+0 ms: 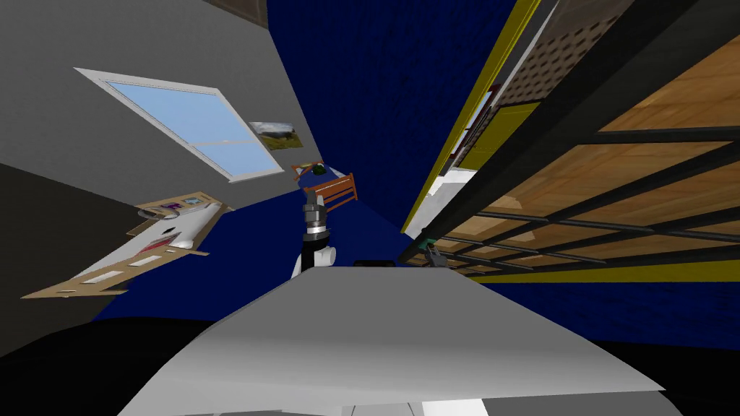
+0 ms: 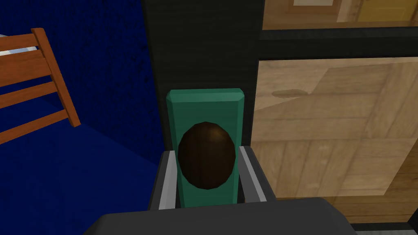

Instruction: Pull the door open

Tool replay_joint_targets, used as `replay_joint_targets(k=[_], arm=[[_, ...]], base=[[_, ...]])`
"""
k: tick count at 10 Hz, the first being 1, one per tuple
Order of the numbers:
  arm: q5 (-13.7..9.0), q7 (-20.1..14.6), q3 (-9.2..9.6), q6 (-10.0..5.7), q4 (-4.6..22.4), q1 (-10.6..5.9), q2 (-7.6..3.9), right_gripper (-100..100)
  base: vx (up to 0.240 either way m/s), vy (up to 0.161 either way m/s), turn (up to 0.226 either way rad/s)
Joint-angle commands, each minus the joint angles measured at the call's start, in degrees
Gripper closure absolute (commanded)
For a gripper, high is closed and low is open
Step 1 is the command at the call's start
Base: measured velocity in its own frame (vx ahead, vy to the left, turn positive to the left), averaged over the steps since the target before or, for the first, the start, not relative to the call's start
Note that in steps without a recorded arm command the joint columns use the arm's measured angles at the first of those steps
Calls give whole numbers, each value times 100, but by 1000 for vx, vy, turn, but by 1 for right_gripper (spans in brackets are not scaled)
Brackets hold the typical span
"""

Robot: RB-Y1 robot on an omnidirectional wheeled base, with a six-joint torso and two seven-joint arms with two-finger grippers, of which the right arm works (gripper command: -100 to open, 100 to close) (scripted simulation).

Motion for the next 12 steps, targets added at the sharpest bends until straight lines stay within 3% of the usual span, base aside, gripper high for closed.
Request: replay_joint_targets(k=[1,3,12], arm=[[56,-97,78,-84,41,22,-63,100],[67,-112,88,-104,70,2,-72,100],[240,-537,393,-637,484,31,-303,100]], base=[[-284,-43,154],[-181,-4,67],[-198,-34,133]])
